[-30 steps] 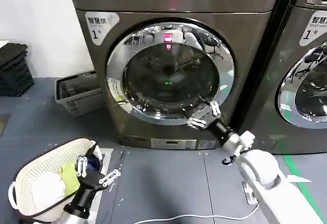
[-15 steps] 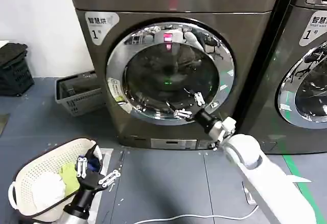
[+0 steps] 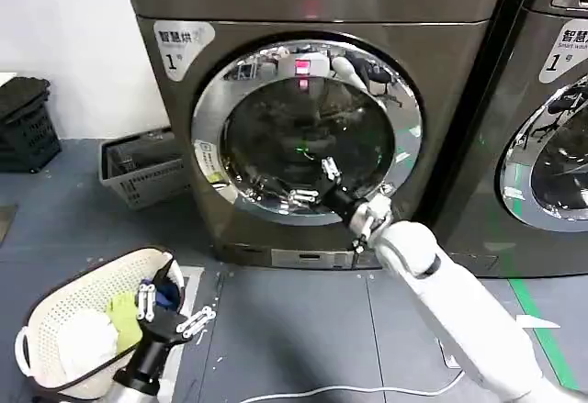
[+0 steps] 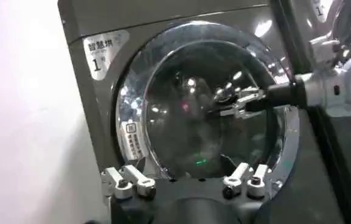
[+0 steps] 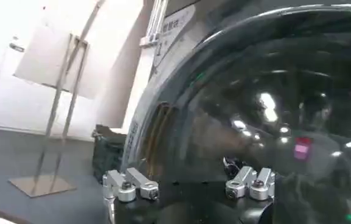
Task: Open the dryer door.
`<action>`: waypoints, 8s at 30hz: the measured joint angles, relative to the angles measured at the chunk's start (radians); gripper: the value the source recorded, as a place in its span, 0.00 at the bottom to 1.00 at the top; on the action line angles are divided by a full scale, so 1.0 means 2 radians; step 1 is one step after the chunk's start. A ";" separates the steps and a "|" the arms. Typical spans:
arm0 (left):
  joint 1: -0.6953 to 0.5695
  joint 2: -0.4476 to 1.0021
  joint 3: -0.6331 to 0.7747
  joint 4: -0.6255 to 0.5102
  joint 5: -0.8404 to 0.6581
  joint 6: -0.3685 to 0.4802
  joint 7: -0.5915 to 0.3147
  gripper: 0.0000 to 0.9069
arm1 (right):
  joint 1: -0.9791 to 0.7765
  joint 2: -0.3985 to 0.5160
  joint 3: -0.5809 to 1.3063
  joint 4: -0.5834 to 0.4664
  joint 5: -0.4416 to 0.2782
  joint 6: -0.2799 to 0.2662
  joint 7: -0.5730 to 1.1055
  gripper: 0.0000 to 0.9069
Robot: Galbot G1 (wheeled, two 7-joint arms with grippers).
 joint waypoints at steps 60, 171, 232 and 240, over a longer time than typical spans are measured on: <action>-0.001 -0.002 -0.002 -0.003 -0.002 -0.001 0.001 1.00 | 0.118 0.095 -0.104 -0.140 -0.018 0.003 -0.001 1.00; -0.165 0.150 -0.088 0.139 -0.227 0.091 0.031 1.00 | 0.153 0.016 -0.133 -0.142 0.144 0.087 -0.538 1.00; -0.430 0.192 0.116 0.283 -0.225 0.105 0.072 1.00 | 0.012 -0.153 0.088 -0.050 0.164 0.104 -0.564 1.00; -0.402 0.203 0.130 0.253 -0.229 0.094 0.079 1.00 | -0.116 -0.207 0.219 -0.007 0.190 0.104 -0.563 1.00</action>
